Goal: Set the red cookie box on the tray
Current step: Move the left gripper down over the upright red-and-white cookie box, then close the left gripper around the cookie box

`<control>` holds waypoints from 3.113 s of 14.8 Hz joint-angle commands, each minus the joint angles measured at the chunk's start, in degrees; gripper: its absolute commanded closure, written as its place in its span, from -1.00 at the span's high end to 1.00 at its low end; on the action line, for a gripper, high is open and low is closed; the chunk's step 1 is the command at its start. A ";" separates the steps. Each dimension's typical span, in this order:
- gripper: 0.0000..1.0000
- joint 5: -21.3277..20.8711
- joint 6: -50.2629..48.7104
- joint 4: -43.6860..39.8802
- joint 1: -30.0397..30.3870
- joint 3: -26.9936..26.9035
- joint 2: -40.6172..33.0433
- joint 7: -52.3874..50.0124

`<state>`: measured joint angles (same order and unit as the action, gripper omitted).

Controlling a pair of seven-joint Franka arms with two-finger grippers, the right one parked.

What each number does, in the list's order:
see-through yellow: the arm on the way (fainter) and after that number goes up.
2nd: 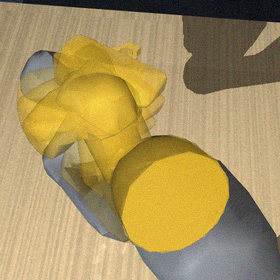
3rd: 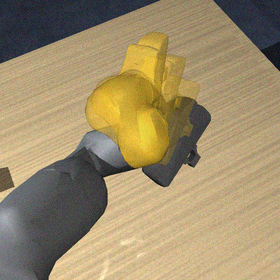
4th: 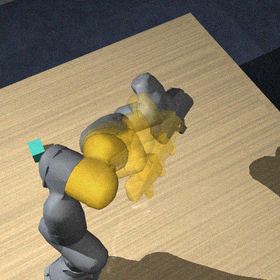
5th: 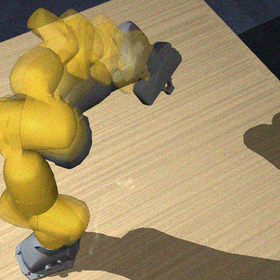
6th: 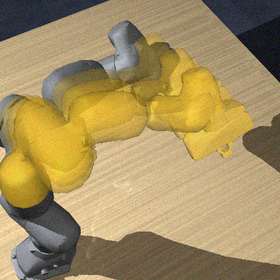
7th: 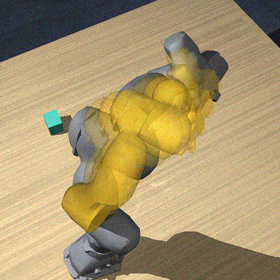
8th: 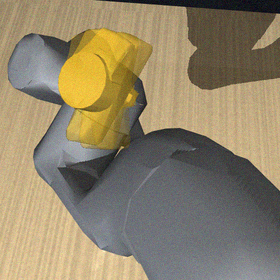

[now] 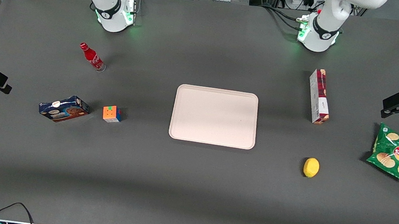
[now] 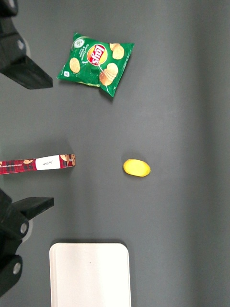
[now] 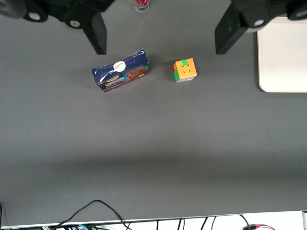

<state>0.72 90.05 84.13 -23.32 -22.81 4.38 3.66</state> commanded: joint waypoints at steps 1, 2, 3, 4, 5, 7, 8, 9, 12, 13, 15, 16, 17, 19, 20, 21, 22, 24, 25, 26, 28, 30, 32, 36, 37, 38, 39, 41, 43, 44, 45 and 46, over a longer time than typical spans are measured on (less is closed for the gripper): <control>1.00 -0.64 0.21 0.15 -0.06 0.13 -0.87 0.65; 1.00 -0.55 0.21 0.15 -0.06 0.13 -0.78 0.56; 1.00 -0.46 0.13 0.15 -0.15 0.13 -0.69 0.30; 1.00 -0.20 -0.40 0.15 -0.15 0.13 -0.34 -0.23; 1.00 0.15 -0.84 0.50 -0.15 0.22 -0.17 -0.23; 1.00 0.68 -2.24 2.51 -0.24 0.40 -0.25 -0.49; 1.00 0.68 -3.81 3.66 -0.33 0.92 -0.34 -1.89; 1.00 0.60 -4.61 5.32 -0.24 2.32 -0.43 -4.42; 1.00 -0.10 -1.83 14.88 -0.24 4.08 -3.23 -5.94; 1.00 -0.19 0.72 18.57 -0.24 4.35 -4.55 -6.12; 1.00 -0.28 6.78 26.92 -0.15 5.40 -7.62 -7.08; 1.00 -0.37 10.20 31.31 -0.24 5.58 -9.38 -8.22; 1.00 -0.89 14.15 35.97 -0.15 6.28 -11.48 -8.49; 1.00 -3.00 22.50 44.59 -0.06 6.46 -14.22 -8.58; 1.00 -3.09 25.41 47.32 0.02 6.38 -14.58 -8.58; 1.00 -3.18 27.61 49.70 0.11 6.37 -15.01 -8.58; 1.00 -3.53 30.07 52.60 0.20 6.37 -15.63 -8.58; 1.00 -3.80 36.57 58.84 0.29 6.37 -16.86 -8.49; 1.00 -4.23 39.82 61.30 0.38 6.29 -16.86 -8.32; 1.00 -5.54 42.81 63.50 0.46 6.11 -16.86 -8.06; 1.00 -7.39 50.18 68.60 2.22 5.76 -16.86 -7.18; 1.00 -7.93 58.54 73.08 2.57 4.45 -16.34 -5.34; 1.00 -7.93 60.33 73.98 2.57 3.39 -15.11 -4.54; 1.00 -7.93 65.41 78.01 2.57 3.30 -13.62 -4.54; 1.00 -7.93 67.26 78.90 2.57 3.30 -12.74 -4.54; 1.00 -7.93 67.88 79.34 2.57 3.30 -12.04 -4.54; 1.00 -7.93 67.89 79.34 2.57 3.21 -11.68 -4.63; 1.00 -7.93 67.98 80.13 2.57 3.21 -11.24 -4.71; 1.00 -7.93 68.33 81.01 2.66 3.21 -10.89 -4.80; 1.00 -7.93 68.33 81.19 2.66 3.21 -10.80 -4.80; 0.94 -7.93 68.33 81.28 2.66 3.21 -10.63 -4.80; 0.67 -7.93 68.16 81.28 2.57 3.21 -10.62 -5.15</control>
<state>-6.18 156.00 162.02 -21.12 -19.45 -4.58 -1.33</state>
